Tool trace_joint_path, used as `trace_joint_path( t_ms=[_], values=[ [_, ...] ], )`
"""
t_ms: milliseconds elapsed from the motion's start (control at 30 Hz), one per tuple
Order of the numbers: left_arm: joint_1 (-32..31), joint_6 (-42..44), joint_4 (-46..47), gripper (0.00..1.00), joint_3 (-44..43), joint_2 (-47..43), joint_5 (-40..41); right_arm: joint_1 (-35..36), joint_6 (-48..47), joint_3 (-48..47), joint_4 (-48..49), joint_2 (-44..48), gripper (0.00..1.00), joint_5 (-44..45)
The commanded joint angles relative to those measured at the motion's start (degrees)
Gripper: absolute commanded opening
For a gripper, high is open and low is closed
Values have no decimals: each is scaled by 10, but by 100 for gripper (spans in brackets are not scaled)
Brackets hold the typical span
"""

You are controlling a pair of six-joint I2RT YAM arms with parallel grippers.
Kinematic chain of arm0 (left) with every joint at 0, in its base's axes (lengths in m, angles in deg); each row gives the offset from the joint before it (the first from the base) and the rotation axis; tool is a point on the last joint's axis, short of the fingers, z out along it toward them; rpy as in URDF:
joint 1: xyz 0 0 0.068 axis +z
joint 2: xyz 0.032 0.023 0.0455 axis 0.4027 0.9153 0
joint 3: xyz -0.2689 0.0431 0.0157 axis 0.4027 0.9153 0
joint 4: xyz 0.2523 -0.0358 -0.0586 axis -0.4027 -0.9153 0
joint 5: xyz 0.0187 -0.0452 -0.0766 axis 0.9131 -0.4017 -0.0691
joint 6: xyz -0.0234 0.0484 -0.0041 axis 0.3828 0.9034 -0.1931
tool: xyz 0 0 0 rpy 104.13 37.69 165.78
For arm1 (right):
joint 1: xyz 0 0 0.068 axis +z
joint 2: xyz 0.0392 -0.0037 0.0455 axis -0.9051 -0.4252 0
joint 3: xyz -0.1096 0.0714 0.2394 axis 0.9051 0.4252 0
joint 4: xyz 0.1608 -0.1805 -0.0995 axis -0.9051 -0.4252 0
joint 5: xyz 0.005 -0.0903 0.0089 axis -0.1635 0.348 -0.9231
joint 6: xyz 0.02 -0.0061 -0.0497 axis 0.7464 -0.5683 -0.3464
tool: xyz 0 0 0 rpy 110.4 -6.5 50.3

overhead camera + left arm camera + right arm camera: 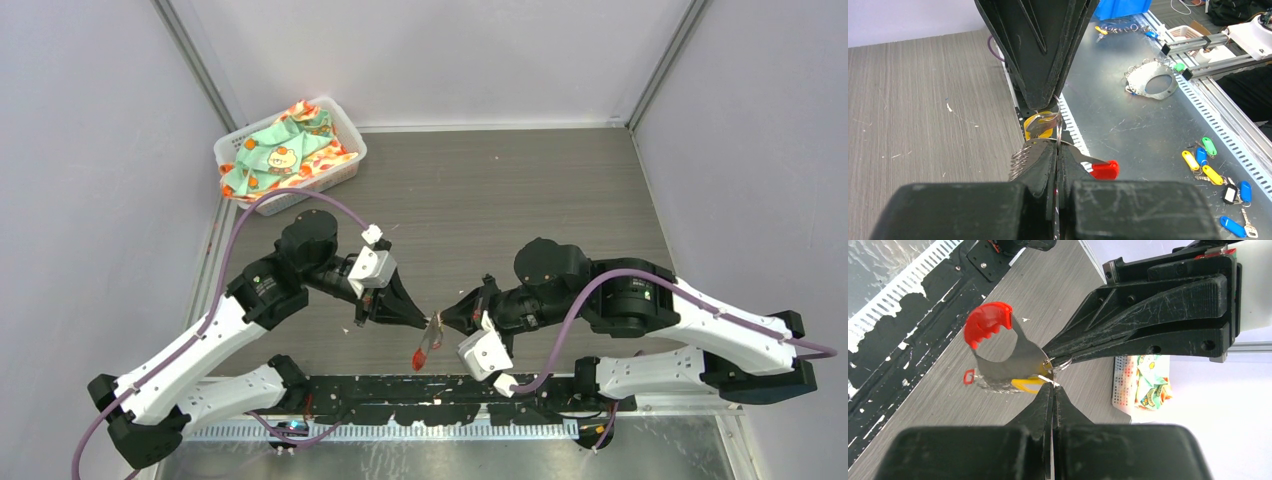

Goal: Put the keys on the keyring

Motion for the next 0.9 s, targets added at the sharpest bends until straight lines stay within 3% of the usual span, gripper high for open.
trace_joint_path(
  t_ms=[0,867],
  values=[
    [1,-8,34,0,-4,-3,1,3,-5,-26,-1,-1,1,-12],
    [2,33,2,0,-9,-1,-4,7,-10,-39,6,-27,1,-16]
  ],
)
